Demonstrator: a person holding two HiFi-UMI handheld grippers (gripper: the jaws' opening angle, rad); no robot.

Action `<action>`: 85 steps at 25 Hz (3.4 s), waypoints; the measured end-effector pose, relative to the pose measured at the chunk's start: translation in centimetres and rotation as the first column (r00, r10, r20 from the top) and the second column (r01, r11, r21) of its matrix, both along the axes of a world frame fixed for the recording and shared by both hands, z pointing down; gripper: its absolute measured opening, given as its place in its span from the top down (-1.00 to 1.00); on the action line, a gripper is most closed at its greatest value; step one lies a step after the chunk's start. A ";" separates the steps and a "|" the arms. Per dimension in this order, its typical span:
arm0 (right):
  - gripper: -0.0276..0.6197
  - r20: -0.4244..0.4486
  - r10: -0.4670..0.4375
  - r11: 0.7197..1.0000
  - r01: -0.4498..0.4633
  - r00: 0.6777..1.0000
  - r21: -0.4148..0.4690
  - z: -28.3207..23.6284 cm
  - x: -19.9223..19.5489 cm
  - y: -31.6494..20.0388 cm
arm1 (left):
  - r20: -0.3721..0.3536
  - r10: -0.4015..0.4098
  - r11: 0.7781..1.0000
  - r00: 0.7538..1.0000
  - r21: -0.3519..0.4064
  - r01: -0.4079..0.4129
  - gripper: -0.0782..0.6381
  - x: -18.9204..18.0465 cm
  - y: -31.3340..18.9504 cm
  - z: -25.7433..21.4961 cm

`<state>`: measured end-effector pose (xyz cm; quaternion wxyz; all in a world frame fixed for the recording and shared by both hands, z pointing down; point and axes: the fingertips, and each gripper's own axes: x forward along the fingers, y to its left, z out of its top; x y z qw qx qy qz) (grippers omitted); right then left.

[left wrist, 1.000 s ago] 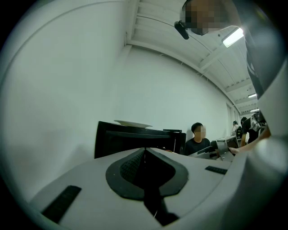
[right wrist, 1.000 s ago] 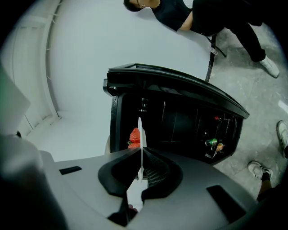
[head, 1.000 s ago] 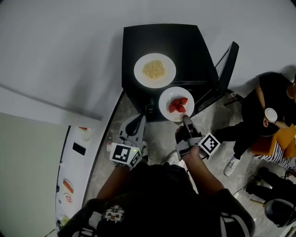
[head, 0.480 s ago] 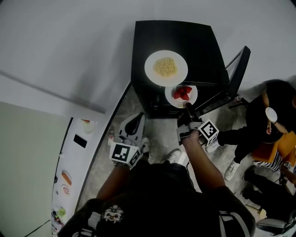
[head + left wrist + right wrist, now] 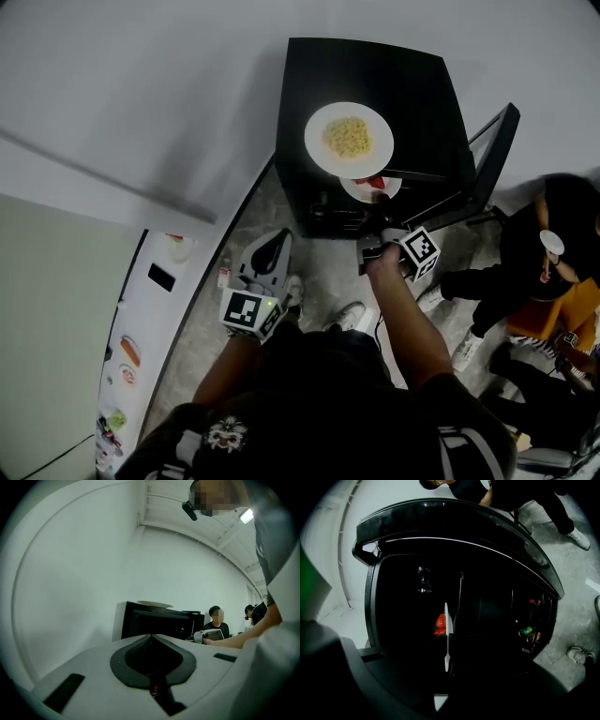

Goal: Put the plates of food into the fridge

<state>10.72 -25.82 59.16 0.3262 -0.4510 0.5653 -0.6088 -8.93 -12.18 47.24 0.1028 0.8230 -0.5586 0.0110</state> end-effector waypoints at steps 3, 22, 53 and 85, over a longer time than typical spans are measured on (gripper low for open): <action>0.81 0.009 0.025 1.000 -0.025 1.000 -0.017 0.6 0.0 -0.5 | 0.002 -0.010 1.000 1.000 -0.008 0.010 0.72 -0.4 0.0 0.1; 0.80 -0.056 0.063 0.998 -0.062 0.996 0.013 0.6 -0.4 -2.2 | 0.010 -0.001 1.000 1.000 -0.011 0.001 0.72 -0.1 -0.3 0.3; 0.84 -0.865 0.435 0.668 0.555 0.250 0.496 -21.1 -1.6 10.4 | -0.156 0.093 0.994 0.983 0.080 -0.081 0.72 4.7 -2.0 -5.3; 0.62 -0.877 0.132 0.645 0.631 0.463 0.430 -20.7 -7.8 8.9 | 0.037 -0.069 0.981 0.997 0.182 0.061 0.72 0.6 -1.9 -8.8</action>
